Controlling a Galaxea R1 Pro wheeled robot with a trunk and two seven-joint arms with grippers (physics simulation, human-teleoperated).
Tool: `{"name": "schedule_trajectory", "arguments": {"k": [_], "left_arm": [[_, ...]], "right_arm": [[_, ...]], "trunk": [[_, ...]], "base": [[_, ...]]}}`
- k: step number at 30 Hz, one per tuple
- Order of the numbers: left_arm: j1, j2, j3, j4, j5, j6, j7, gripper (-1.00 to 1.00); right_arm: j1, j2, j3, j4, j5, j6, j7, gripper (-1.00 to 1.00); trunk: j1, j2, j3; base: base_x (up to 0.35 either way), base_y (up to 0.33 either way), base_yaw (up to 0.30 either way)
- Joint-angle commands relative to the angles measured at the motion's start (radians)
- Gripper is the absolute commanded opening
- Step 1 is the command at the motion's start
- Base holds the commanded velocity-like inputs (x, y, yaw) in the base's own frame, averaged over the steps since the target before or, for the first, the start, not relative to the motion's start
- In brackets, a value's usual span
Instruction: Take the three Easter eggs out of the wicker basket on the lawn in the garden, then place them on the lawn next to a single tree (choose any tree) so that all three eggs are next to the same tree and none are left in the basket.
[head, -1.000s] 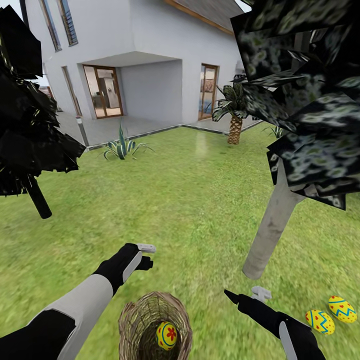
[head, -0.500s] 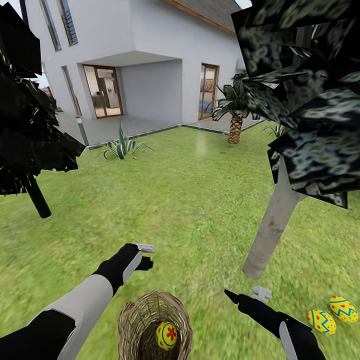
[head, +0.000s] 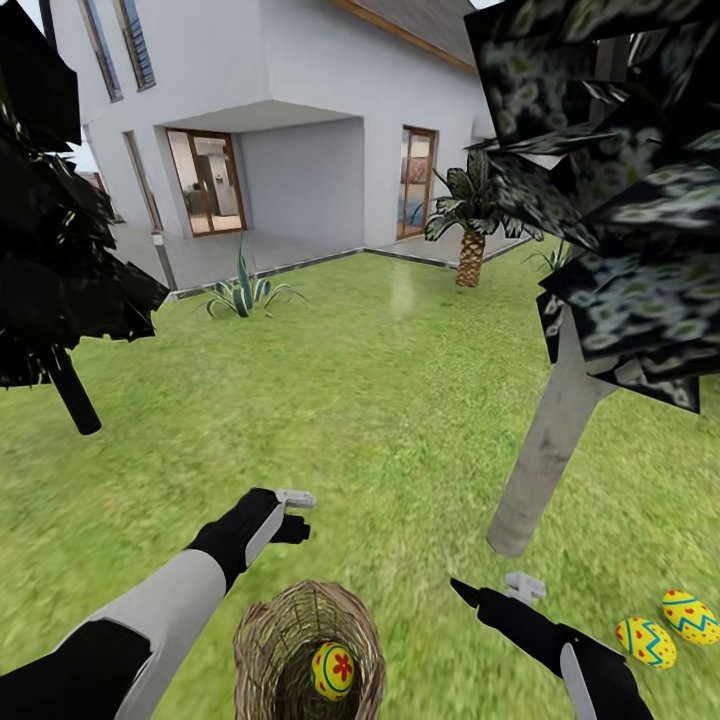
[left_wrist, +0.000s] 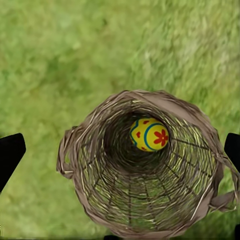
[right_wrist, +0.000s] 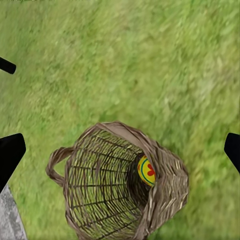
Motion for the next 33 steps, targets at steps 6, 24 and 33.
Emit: {"name": "schedule_trajectory", "arguments": {"k": [6,24,33], "left_arm": [[-0.002,0.0,-0.008,0.034,0.012,0.001,0.007,1.0],[-0.002,-0.001,-0.01,0.041,0.011,0.001,0.007,1.0],[-0.002,-0.001,-0.013,0.041,0.01,0.003,0.006,1.0]], "right_arm": [[-0.001,0.001,-0.002,-0.001,-0.007,0.009,0.003,1.0],[-0.001,0.001,0.001,-0.001,-0.007,0.009,0.002,1.0],[-0.001,0.001,0.0,-0.001,-0.007,0.009,0.002,1.0]], "trunk": [[0.023,-0.043,-0.019],[0.092,-0.169,-0.071],[0.127,-0.232,-0.099]], "base": [[0.0,0.0,-0.051],[0.0,0.0,-0.093],[0.0,0.0,0.0]]}}
